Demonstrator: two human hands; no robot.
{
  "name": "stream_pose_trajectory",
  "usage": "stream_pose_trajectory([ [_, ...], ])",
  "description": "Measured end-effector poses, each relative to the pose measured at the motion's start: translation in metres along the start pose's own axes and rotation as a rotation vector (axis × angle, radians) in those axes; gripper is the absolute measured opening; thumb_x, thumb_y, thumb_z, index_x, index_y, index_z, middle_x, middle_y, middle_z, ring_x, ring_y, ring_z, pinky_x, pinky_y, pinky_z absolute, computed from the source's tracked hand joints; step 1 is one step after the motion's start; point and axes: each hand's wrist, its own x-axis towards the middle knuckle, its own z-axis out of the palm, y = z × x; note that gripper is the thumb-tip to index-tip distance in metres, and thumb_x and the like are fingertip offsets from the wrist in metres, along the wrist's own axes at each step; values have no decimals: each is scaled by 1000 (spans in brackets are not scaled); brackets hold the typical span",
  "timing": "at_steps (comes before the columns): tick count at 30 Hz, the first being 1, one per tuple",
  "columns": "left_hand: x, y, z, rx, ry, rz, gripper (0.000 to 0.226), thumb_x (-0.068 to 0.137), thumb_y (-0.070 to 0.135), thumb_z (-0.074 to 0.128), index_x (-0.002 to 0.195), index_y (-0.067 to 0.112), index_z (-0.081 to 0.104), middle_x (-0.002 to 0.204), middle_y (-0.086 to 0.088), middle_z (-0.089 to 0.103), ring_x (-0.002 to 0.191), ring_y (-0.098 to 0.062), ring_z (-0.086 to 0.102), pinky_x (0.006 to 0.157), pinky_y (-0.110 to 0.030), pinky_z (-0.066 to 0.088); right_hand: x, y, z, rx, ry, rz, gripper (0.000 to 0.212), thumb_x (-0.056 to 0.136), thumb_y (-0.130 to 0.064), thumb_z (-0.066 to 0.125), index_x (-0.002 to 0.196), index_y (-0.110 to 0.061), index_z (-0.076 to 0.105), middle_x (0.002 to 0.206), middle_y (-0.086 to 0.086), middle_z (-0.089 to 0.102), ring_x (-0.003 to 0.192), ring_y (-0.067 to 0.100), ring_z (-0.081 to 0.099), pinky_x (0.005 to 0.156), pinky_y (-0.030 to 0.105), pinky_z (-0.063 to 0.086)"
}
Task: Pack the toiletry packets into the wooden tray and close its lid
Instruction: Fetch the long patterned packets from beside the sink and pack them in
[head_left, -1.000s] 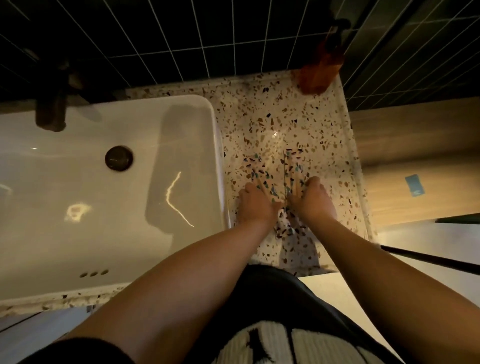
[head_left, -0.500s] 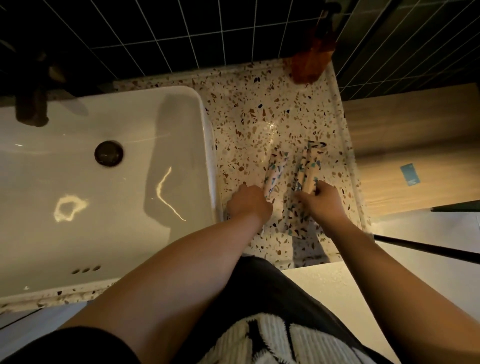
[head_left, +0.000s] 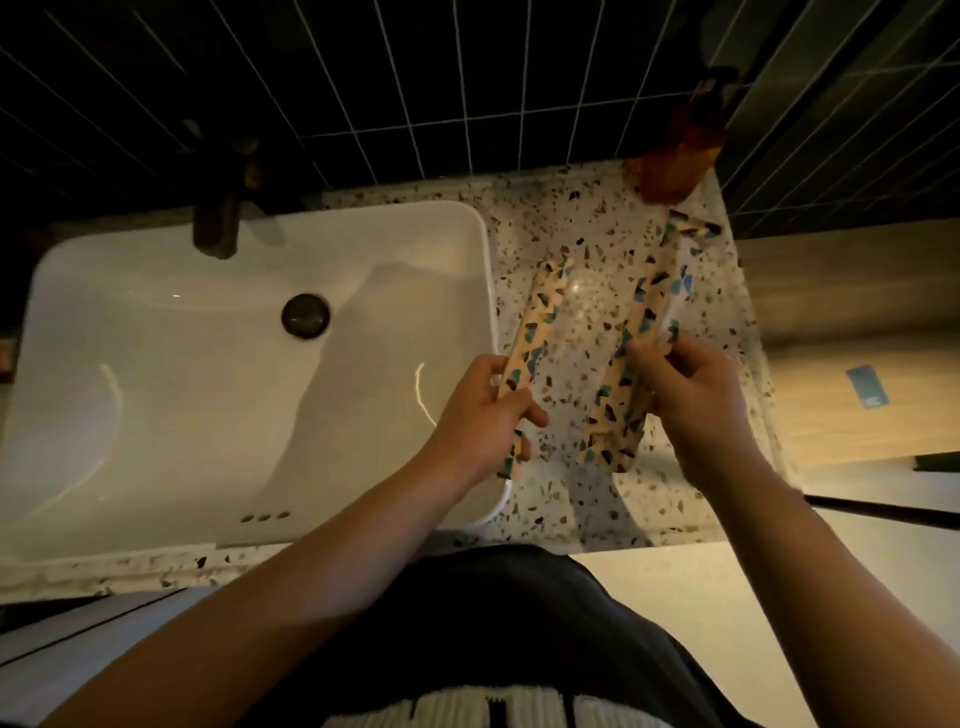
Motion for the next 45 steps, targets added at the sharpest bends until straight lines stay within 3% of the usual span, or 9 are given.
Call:
stream_pose_trajectory([
  [4, -18, 1, -65, -13, 81, 99, 19, 93, 1, 60, 105, 12, 52, 83, -8, 74, 57, -28, 60, 58, -42, 53, -10, -18, 60, -13, -86, -11, 15, 94, -26, 64, 101, -16, 72, 99, 4, 77, 94, 21, 74, 85, 48, 60],
  [14, -35, -33, -288, -7, 132, 298, 15, 100, 6, 54, 107, 18, 50, 92, -13, 71, 59, -27, 62, 57, -36, 52, -53, -31, 284, -149, -159, -112, 16, 97, -30, 59, 105, -19, 69, 94, -3, 75, 84, 10, 72, 69, 27, 56],
  [18, -42, -56, -394, 8, 135, 334, 11, 105, 33, 48, 107, 25, 55, 84, -6, 71, 54, -26, 61, 56, -36, 51, -76, -25, 388, -135, -88, -123, 14, 98, -26, 59, 102, -17, 69, 88, 8, 74, 78, 18, 70, 69, 34, 58],
  [24, -56, -83, -529, -19, 143, 269, 14, 105, 31, 50, 98, 22, 57, 84, -6, 70, 72, -43, 66, 62, -52, 59, -104, -32, 516, -135, -62, -75, 15, 96, -23, 62, 108, -16, 68, 95, 3, 75, 88, 21, 72, 81, 45, 61],
  [31, -49, -93, -629, 169, 334, 236, 13, 102, 35, 54, 94, 26, 58, 84, 5, 60, 63, 0, 58, 51, -15, 43, -105, -53, 613, -232, -187, -166, 16, 98, -22, 59, 112, -20, 64, 105, 2, 72, 100, 24, 69, 81, 41, 60],
  [35, -33, -99, -676, 334, 463, 202, 10, 101, 34, 55, 97, 26, 60, 88, -3, 64, 65, -20, 60, 53, -40, 46, -92, -64, 663, -266, -261, -201, 17, 98, -22, 59, 113, -18, 64, 104, -3, 71, 97, 14, 69, 80, 36, 62],
  [37, -18, -102, -697, 416, 521, 197, 6, 100, 30, 56, 98, 26, 60, 91, -4, 60, 64, -18, 53, 49, -32, 35, -83, -69, 684, -289, -285, -216, 16, 97, -22, 60, 112, -19, 64, 101, -7, 71, 92, 7, 70, 78, 33, 62],
  [40, 9, -101, -722, 514, 594, 205, 10, 99, 25, 59, 108, 23, 62, 103, 0, 53, 80, -17, 53, 63, -27, 39, -70, -74, 710, -313, -321, -222, 12, 98, -23, 59, 109, -22, 60, 100, -9, 70, 91, 6, 70, 77, 30, 61],
  [45, 53, -100, -744, 683, 637, 205, 17, 96, 24, 61, 113, 21, 66, 111, -4, 56, 109, -31, 52, 88, -46, 48, -45, -79, 742, -327, -374, -206, 23, 99, -21, 58, 121, -17, 61, 105, -10, 71, 94, 4, 70, 79, 27, 59],
])
